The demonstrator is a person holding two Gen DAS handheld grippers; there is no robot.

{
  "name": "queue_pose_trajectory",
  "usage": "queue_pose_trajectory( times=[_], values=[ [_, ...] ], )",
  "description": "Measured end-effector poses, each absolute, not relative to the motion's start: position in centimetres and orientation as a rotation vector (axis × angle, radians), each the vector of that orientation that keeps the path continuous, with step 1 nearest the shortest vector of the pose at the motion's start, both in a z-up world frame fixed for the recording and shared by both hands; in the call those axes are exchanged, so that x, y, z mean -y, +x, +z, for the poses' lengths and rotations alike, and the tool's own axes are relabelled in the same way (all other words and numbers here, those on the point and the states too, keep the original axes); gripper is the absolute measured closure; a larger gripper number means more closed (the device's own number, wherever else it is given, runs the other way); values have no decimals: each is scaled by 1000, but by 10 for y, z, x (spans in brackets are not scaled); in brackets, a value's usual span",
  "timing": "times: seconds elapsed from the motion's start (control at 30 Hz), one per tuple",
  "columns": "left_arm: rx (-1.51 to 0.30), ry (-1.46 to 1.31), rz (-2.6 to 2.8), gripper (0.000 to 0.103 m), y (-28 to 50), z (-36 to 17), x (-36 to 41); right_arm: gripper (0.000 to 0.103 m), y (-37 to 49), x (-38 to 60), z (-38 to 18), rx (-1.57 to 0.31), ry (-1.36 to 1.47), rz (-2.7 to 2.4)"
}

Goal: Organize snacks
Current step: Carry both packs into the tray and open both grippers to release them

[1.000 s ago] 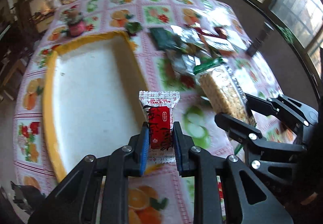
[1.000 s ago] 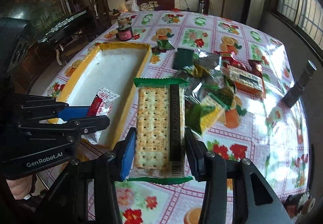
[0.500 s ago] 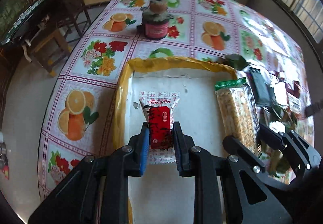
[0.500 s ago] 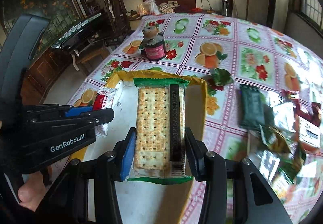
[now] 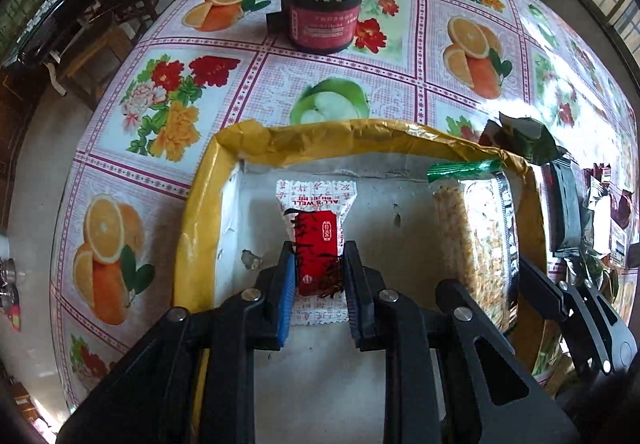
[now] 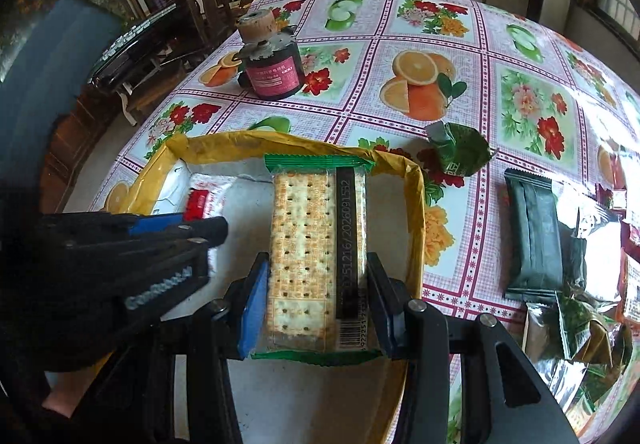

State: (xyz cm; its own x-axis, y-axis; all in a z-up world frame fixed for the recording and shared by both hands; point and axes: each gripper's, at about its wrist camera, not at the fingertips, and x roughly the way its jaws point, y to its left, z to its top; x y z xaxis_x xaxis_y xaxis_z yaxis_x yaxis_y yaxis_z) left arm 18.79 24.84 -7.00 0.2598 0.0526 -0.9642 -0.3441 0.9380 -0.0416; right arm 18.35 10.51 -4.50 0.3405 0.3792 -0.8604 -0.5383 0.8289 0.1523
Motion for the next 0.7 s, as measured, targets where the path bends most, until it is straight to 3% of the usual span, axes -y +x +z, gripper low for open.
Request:
queue_pose_trajectory(
  times=[0.17, 0.4, 0.7],
  values=[
    [-1287, -249, 272, 76, 188, -70, -245, 56, 185, -112, -49, -1079, -222, 596],
    [-1292, -214, 307, 53, 186, -68, -243, 56, 184, -115, -46, -1072, -248, 590],
    [-1282, -234, 301, 51, 173, -59, -245, 56, 176, -109, -36, -1069, -223, 594]
  ],
)
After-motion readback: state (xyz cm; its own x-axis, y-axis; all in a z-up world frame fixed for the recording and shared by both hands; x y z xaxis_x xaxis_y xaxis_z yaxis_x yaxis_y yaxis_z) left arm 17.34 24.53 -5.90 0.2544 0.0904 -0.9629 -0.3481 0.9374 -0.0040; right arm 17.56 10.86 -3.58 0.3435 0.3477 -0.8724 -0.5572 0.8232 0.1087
